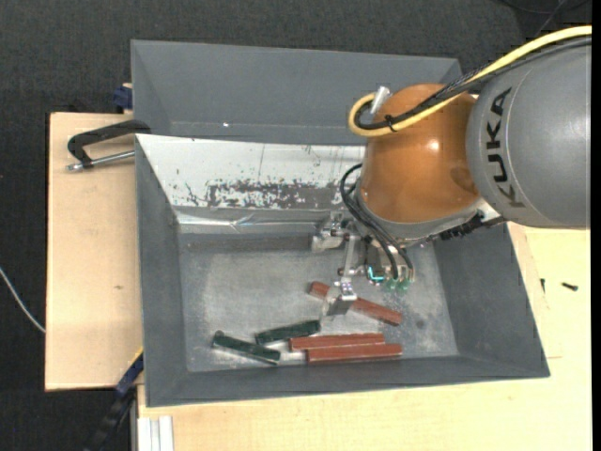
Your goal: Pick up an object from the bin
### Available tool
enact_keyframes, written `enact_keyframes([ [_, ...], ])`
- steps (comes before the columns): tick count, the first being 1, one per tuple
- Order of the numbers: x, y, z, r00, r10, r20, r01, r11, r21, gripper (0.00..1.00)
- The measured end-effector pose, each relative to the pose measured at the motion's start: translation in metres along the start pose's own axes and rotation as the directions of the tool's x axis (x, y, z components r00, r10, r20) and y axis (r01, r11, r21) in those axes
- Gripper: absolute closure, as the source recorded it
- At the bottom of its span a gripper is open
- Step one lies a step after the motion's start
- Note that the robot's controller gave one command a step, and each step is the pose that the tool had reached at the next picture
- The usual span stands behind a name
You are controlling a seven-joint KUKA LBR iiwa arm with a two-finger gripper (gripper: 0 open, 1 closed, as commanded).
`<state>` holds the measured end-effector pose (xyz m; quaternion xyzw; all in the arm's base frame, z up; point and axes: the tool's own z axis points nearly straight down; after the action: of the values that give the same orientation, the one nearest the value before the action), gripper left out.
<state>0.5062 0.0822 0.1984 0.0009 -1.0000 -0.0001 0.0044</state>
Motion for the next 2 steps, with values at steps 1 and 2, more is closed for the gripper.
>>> enact_keyframes([
  [1,-0.001,-0.001,-0.004,1.0,0.002,0.008,-0.002,1.0,-0.001,0.0],
  [2,0.002,-0.034,0.052,0.988,0.156,0.01,-0.156,0.988,-0.003,0.0],
])
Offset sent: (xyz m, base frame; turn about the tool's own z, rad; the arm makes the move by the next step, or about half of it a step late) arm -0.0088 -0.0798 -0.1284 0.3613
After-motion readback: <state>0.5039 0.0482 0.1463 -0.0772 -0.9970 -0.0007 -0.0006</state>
